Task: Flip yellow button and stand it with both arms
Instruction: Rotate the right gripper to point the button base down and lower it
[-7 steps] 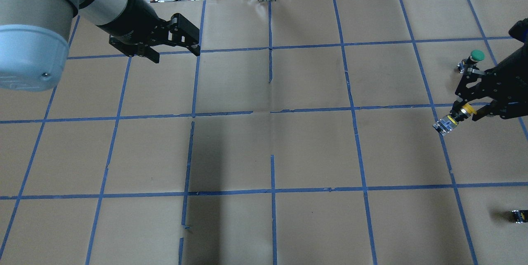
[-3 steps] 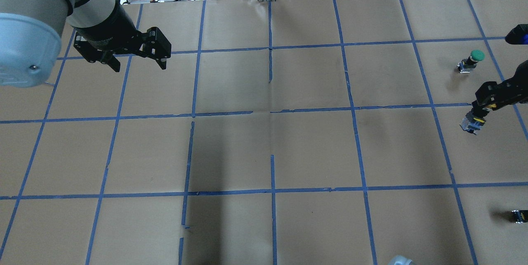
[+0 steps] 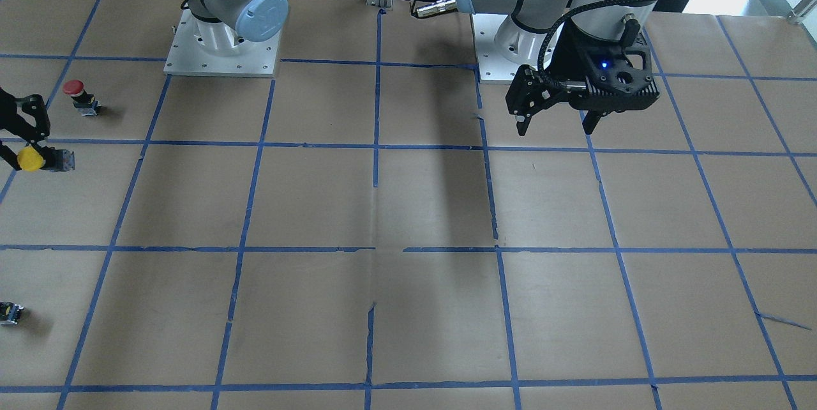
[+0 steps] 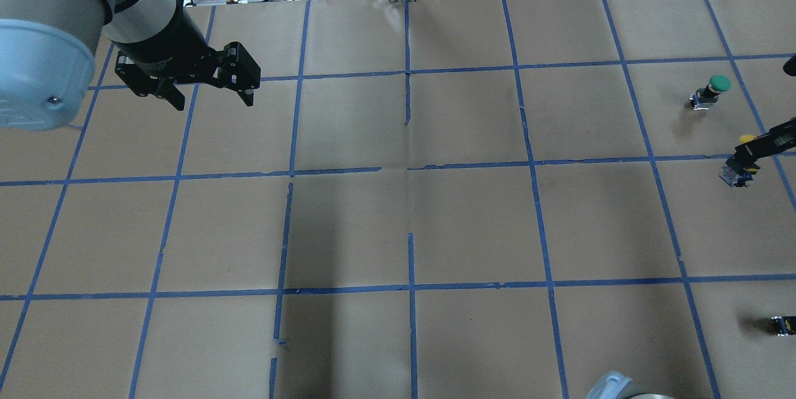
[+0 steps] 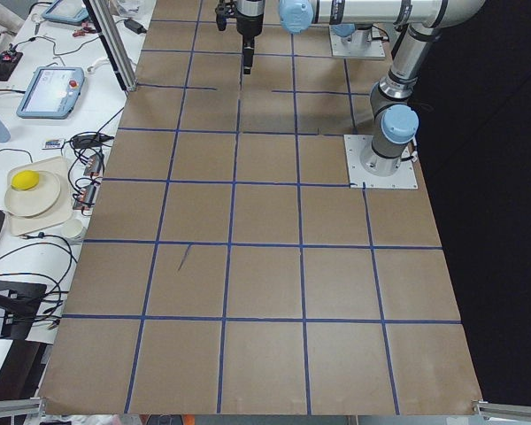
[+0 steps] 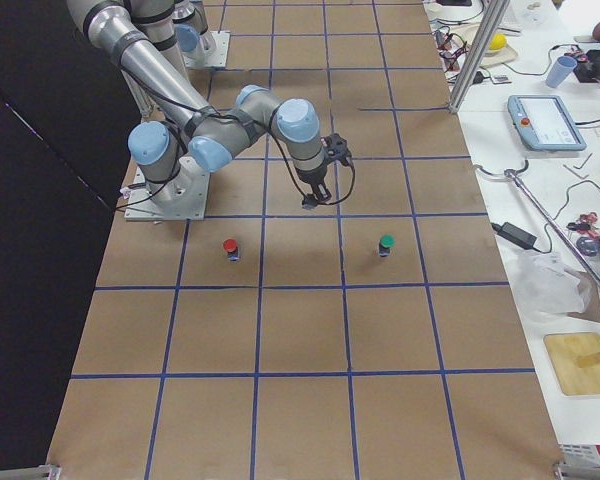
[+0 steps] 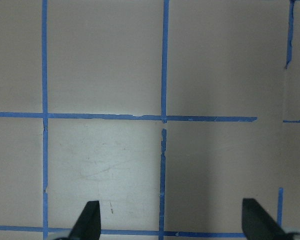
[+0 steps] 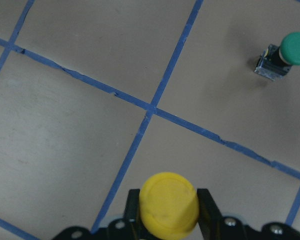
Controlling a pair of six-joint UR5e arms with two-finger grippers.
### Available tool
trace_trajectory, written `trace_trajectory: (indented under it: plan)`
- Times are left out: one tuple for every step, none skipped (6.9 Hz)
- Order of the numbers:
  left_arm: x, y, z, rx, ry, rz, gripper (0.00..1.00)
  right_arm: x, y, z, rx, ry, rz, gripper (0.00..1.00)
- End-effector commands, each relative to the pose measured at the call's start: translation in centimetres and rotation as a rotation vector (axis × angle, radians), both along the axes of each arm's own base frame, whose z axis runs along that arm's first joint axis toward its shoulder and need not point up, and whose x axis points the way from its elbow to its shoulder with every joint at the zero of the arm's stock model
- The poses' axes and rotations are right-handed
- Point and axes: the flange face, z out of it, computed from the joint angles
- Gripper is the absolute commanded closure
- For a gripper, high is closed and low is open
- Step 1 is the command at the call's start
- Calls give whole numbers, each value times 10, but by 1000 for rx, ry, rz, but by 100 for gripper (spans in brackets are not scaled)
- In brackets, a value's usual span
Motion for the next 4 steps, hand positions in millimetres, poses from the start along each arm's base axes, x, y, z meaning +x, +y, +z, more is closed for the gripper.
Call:
trace_trajectory:
  plan:
    - [-1, 2, 0, 15, -2, 0, 0, -39, 4, -26, -140, 31, 206, 92]
    - [-1, 3, 0, 18, -2, 0, 0, -42, 12, -36, -201, 22, 306, 92]
    - [-1, 4, 5, 8, 6, -1, 0, -46, 17, -42, -235, 42, 395, 92]
    - [-4, 5, 7, 5, 7, -3, 0, -58, 23, -50, -261, 34, 432, 92]
